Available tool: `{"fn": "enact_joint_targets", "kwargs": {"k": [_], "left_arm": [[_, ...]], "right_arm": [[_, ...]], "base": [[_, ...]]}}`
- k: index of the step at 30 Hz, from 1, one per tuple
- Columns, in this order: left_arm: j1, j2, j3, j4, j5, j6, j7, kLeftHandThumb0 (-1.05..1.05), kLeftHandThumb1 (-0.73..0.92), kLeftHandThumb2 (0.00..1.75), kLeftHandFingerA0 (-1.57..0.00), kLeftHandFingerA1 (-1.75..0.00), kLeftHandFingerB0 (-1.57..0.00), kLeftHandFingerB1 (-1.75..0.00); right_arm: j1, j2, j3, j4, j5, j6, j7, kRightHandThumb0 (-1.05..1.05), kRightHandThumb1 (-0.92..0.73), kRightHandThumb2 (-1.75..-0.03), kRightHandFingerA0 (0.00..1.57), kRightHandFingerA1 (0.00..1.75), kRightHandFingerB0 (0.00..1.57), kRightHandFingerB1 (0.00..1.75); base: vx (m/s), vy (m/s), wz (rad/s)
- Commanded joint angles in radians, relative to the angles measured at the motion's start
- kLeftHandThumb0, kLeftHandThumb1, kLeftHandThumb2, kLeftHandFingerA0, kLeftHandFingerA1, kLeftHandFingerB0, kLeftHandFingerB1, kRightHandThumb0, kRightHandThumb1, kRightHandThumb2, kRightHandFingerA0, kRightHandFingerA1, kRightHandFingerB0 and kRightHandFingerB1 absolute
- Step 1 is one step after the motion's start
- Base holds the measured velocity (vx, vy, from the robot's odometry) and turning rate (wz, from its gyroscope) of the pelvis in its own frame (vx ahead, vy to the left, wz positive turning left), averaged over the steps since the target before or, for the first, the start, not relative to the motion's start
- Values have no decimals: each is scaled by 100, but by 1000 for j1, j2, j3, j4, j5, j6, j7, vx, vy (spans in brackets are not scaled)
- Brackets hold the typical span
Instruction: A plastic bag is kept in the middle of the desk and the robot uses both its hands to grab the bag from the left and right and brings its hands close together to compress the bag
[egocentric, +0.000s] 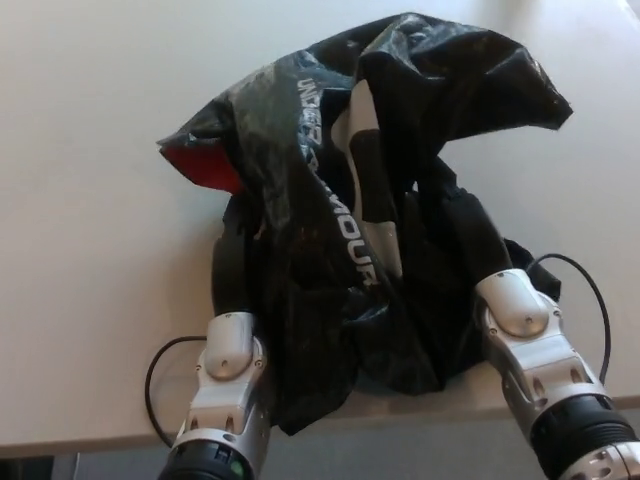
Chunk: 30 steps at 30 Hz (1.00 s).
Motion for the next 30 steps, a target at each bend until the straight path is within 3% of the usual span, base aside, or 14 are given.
{"fn": "enact_joint_targets", "kwargs": {"k": [1,3,4,5,6,7,11,13,16,17,21,23,28,30], "left_arm": [[35,-13,-47,-36,68,28,71,-76,91,126,0,-8,0,-7],[41,1,-69,-41,76,-5,45,-86,92,127,0,-4,0,-2],[42,6,-70,-61,65,1,35,-72,92,102,0,-3,0,0],[41,11,-71,-61,65,-6,34,-84,87,120,0,-9,0,-5],[41,15,-74,-62,68,-9,37,-83,88,121,0,-10,0,-7],[43,22,-78,-63,76,-14,41,-67,92,104,0,-3,0,-2],[48,31,-78,-48,67,-38,22,-66,92,106,0,0,0,0],[46,29,-73,-35,58,-45,18,-84,90,125,0,-6,0,-3],[53,33,-86,-30,74,-64,21,-84,91,127,0,-4,0,0],[56,32,-89,-31,74,-70,21,-82,91,125,0,-5,0,-1],[46,33,-86,-25,76,-61,38,-80,91,124,0,-9,0,-7],[47,51,-96,-25,97,-70,38,-62,92,107,0,0,0,0],[94,71,-94,-153,107,48,67,-69,92,98,-5,-35,-1,-18],[103,145,-78,-204,129,72,77,-65,89,124,-3,-47,-2,-26]], "right_arm": [[36,26,47,-132,44,-19,130,-83,-84,-122,2,41,4,18],[41,22,61,-164,45,-7,145,-86,-84,-122,4,46,7,17],[44,22,70,-183,43,-7,150,-85,-92,-79,7,42,6,22],[45,20,72,-189,44,-5,151,-74,-78,-119,3,49,2,27],[47,18,72,-195,45,-2,152,-84,-92,-81,7,42,5,23],[49,16,74,-201,45,2,154,-84,-92,-80,8,42,6,23],[61,10,83,-205,34,-5,151,-85,-92,-80,9,43,6,24],[71,9,82,-210,36,-4,151,-81,-81,-120,5,50,9,26],[80,12,76,-206,45,-13,152,-78,-80,-120,4,50,7,27],[82,15,71,-203,52,-17,154,-84,-92,-78,9,44,6,25],[74,13,47,-179,85,-16,185,-89,-92,-86,9,44,6,20],[82,4,38,-170,95,-18,201,-83,-86,-121,2,44,9,21],[109,-21,-8,-212,115,24,186,-77,-76,-116,5,48,0,27],[117,-96,-42,-273,87,67,150,-78,-72,-111,5,45,0,30]], "base": [[0,0,0],[0,0,0],[0,0,0],[0,0,0],[0,0,0],[0,0,0],[0,0,0],[0,0,0],[0,0,0],[0,0,0],[0,0,0],[0,0,0],[0,0,0],[0,0,0]]}}
